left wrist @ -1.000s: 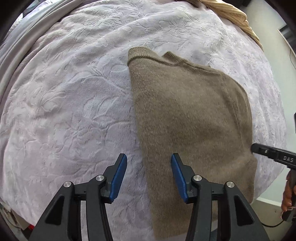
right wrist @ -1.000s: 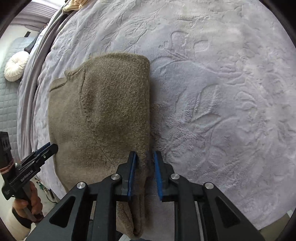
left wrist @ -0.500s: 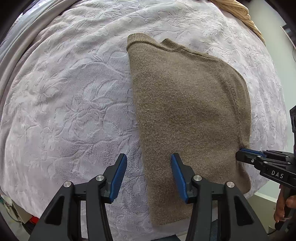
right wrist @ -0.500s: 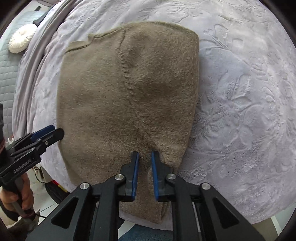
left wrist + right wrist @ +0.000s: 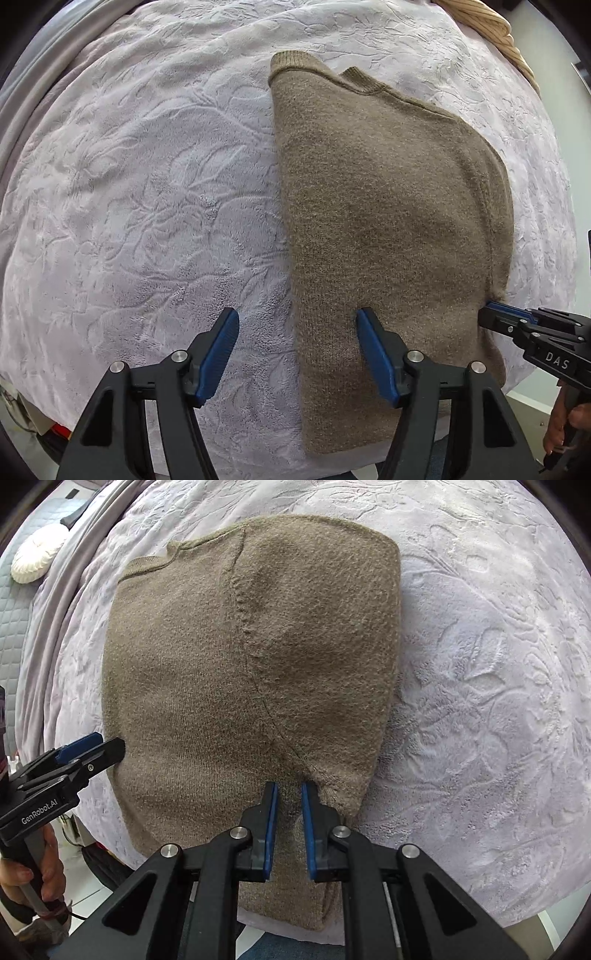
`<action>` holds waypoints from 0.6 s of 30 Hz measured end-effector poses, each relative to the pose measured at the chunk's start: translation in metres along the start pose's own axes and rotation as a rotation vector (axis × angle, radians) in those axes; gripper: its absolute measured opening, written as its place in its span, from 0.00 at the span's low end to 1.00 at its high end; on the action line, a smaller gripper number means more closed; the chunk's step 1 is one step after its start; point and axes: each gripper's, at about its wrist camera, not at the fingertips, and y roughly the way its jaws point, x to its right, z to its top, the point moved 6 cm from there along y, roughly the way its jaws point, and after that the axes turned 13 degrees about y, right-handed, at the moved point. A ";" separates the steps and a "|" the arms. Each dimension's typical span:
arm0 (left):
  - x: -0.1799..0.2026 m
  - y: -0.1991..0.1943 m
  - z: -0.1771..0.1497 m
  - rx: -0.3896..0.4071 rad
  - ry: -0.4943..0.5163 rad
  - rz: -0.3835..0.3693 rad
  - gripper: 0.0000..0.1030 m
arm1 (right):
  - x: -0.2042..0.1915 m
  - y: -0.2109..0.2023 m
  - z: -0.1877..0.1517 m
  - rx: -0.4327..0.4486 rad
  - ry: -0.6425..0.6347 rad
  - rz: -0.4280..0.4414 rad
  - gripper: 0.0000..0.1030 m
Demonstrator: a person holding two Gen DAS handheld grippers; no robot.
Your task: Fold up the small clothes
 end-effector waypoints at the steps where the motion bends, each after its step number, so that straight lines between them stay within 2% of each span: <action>1: 0.000 0.000 0.000 0.000 0.001 0.001 0.66 | 0.001 -0.002 0.000 -0.001 0.002 0.002 0.12; 9: -0.007 -0.005 -0.001 -0.005 -0.015 -0.015 0.66 | 0.012 -0.026 -0.001 0.005 0.049 0.011 0.13; 12: -0.008 -0.012 -0.001 -0.009 -0.011 -0.008 0.66 | 0.012 -0.033 0.001 0.014 0.052 0.015 0.16; 18: -0.007 -0.032 0.000 -0.024 0.015 0.019 0.66 | 0.008 -0.042 0.004 0.027 0.036 -0.053 0.17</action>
